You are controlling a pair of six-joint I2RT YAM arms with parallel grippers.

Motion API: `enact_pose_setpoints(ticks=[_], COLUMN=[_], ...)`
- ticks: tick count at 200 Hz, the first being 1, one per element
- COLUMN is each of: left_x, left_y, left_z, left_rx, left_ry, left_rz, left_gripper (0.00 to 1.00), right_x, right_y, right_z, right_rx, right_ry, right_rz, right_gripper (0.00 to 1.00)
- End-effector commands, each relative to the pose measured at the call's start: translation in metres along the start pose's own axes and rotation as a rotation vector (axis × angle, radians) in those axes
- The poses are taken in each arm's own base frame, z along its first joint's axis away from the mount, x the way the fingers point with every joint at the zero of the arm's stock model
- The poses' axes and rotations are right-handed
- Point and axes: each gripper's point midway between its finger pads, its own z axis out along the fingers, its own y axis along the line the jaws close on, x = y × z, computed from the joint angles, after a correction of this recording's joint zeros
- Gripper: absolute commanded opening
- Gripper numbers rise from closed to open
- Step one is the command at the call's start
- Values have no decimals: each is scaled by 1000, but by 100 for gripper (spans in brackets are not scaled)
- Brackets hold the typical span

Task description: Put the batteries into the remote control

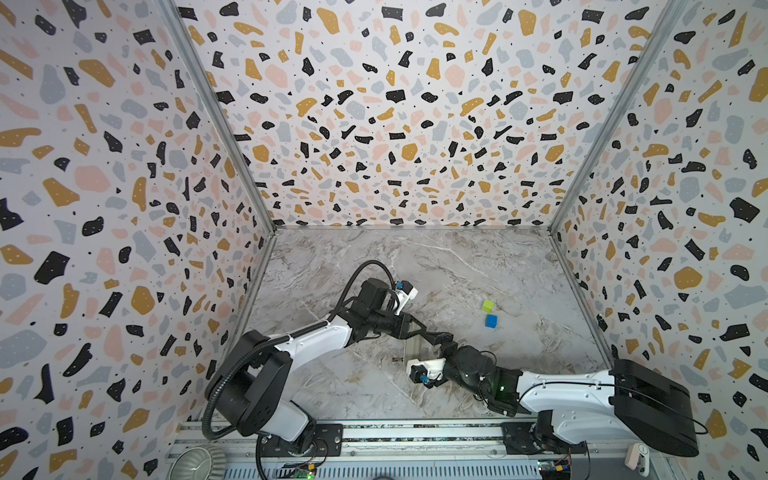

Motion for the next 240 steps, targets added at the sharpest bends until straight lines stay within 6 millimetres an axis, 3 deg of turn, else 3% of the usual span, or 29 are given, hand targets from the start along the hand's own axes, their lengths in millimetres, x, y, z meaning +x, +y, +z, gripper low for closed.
enact_pose_setpoints(ticks=[1, 133, 240], left_x=[21, 18, 2], left_y=[-3, 8, 17], left_z=[5, 2, -8], left_rx=[21, -47, -69], left_ry=[90, 73, 4], left_rz=[-55, -48, -65], left_gripper=[0, 0, 0], right_x=[-10, -10, -7], right_y=[-47, -49, -43], right_z=[-8, -11, -5], right_rx=[183, 195, 176], right_ry=[-8, -7, 6], right_rz=[50, 53, 47], right_gripper=[89, 89, 89])
